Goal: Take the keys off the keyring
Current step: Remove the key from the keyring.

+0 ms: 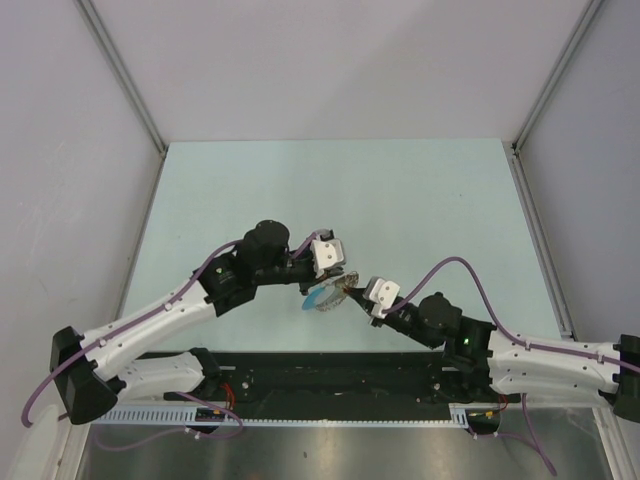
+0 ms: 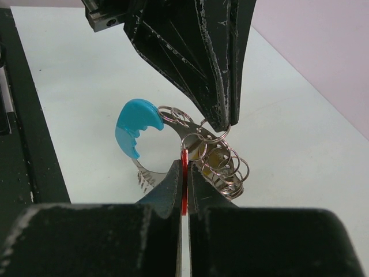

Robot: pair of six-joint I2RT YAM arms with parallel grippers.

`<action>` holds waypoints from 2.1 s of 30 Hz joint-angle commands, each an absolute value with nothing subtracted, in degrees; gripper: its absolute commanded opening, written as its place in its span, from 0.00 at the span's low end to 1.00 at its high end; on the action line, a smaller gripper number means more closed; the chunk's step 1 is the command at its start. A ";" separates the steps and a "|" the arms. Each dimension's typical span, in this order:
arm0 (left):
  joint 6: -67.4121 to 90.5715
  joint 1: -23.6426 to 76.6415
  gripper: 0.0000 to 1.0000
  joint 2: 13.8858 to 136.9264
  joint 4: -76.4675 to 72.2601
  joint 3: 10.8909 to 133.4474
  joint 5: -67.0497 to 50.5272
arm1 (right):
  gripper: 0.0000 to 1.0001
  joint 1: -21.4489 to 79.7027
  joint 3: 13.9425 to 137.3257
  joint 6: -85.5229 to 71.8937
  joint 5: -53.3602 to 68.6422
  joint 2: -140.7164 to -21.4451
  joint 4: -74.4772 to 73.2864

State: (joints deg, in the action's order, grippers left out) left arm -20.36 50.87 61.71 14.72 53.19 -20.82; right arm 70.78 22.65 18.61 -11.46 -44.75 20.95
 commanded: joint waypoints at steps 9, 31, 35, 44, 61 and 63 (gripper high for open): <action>-15.82 49.92 0.00 59.59 6.24 53.53 -11.95 | 0.00 72.42 25.66 15.38 -9.14 -45.88 22.06; -10.99 51.68 0.00 62.05 7.03 55.11 -0.89 | 0.00 72.25 27.95 12.57 -10.81 -49.31 24.43; -11.42 52.38 0.00 62.49 7.38 55.02 -0.09 | 0.00 72.25 28.30 12.39 -9.93 -48.43 25.66; -13.27 53.17 0.00 61.97 6.16 53.44 1.94 | 0.00 71.63 28.39 12.74 -11.60 -48.25 29.26; -22.06 55.02 0.00 59.41 2.81 47.72 -7.38 | 0.00 55.47 28.74 3.34 -1.34 -41.75 25.14; -22.41 55.02 0.00 59.85 4.04 48.34 -8.26 | 0.00 52.92 28.74 1.94 -0.27 -41.31 24.53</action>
